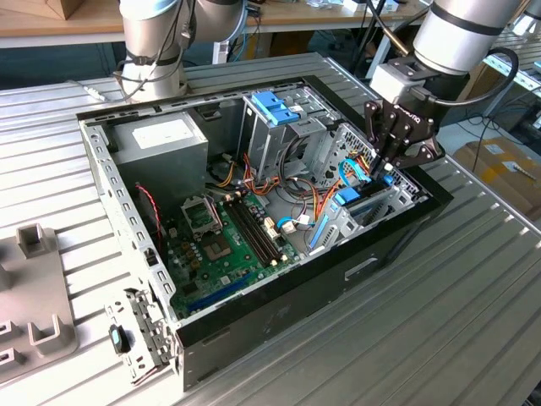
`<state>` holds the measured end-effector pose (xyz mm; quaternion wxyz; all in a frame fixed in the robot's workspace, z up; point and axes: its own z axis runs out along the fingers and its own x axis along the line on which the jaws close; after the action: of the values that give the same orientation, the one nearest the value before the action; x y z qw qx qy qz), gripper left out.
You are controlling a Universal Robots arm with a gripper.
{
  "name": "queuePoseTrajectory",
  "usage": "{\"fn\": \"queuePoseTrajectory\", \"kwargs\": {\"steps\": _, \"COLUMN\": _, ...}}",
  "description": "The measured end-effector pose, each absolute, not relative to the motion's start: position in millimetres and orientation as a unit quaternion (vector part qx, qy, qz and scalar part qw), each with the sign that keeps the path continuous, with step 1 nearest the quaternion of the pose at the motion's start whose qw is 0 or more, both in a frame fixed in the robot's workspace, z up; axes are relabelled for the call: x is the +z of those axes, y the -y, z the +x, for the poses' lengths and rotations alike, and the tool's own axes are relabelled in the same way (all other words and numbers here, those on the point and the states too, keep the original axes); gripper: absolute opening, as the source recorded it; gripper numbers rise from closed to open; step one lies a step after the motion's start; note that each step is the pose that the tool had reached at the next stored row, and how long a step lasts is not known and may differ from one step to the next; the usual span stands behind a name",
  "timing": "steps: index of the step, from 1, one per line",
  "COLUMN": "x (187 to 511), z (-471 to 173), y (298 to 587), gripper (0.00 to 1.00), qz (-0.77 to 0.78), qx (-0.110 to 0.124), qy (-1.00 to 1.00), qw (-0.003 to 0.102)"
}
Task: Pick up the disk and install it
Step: 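Insert the second disk wire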
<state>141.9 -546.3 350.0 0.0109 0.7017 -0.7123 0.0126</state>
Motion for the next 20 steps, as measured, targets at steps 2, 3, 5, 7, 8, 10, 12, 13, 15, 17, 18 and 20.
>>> {"fn": "queuePoseTrajectory", "kwargs": {"steps": 2, "x": 349.4, "z": 141.9, "y": 546.3, "gripper": 0.16, "qz": 0.702, "qx": 0.013, "qy": 0.712, "qw": 0.011}}
{"fn": "queuePoseTrajectory", "kwargs": {"steps": 3, "x": 349.3, "z": 141.9, "y": 546.3, "gripper": 0.16, "qz": 0.702, "qx": 0.013, "qy": 0.712, "qw": 0.011}}
{"fn": "queuePoseTrajectory", "kwargs": {"steps": 5, "x": 348.6, "z": 141.9, "y": 546.3, "gripper": 0.16, "qz": 0.702, "qx": 0.012, "qy": 0.712, "qw": 0.011}}
{"fn": "queuePoseTrajectory", "kwargs": {"steps": 7, "x": 348.1, "z": 141.9, "y": 546.3, "gripper": 0.16, "qz": 0.702, "qx": 0.013, "qy": 0.712, "qw": 0.011}}
{"fn": "queuePoseTrajectory", "kwargs": {"steps": 8, "x": 348.1, "z": 141.9, "y": 546.3, "gripper": 0.16, "qz": 0.702, "qx": 0.013, "qy": 0.712, "qw": 0.011}}
{"fn": "queuePoseTrajectory", "kwargs": {"steps": 10, "x": 347.9, "z": 141.9, "y": 546.3, "gripper": 0.16, "qz": 0.702, "qx": 0.013, "qy": 0.712, "qw": 0.011}}
{"fn": "queuePoseTrajectory", "kwargs": {"steps": 12, "x": 346.8, "z": 141.9, "y": 546.3, "gripper": 0.16, "qz": 0.702, "qx": 0.013, "qy": 0.712, "qw": 0.011}}
{"fn": "queuePoseTrajectory", "kwargs": {"steps": 13, "x": 346.5, "z": 141.9, "y": 546.3, "gripper": 0.16, "qz": 0.702, "qx": 0.013, "qy": 0.712, "qw": 0.011}}
{"fn": "queuePoseTrajectory", "kwargs": {"steps": 15, "x": 345.5, "z": 141.9, "y": 546.3, "gripper": 0.16, "qz": 0.702, "qx": 0.013, "qy": 0.712, "qw": 0.011}}
{"fn": "queuePoseTrajectory", "kwargs": {"steps": 17, "x": 345.1, "z": 141.9, "y": 546.3, "gripper": 0.16, "qz": 0.702, "qx": 0.013, "qy": 0.712, "qw": 0.011}}
{"fn": "queuePoseTrajectory", "kwargs": {"steps": 18, "x": 345.0, "z": 141.9, "y": 546.3, "gripper": 0.16, "qz": 0.702, "qx": 0.013, "qy": 0.712, "qw": 0.011}}
{"fn": "queuePoseTrajectory", "kwargs": {"steps": 20, "x": 343.0, "z": 141.9, "y": 546.3, "gripper": 0.16, "qz": 0.702, "qx": 0.013, "qy": 0.712, "qw": 0.011}}
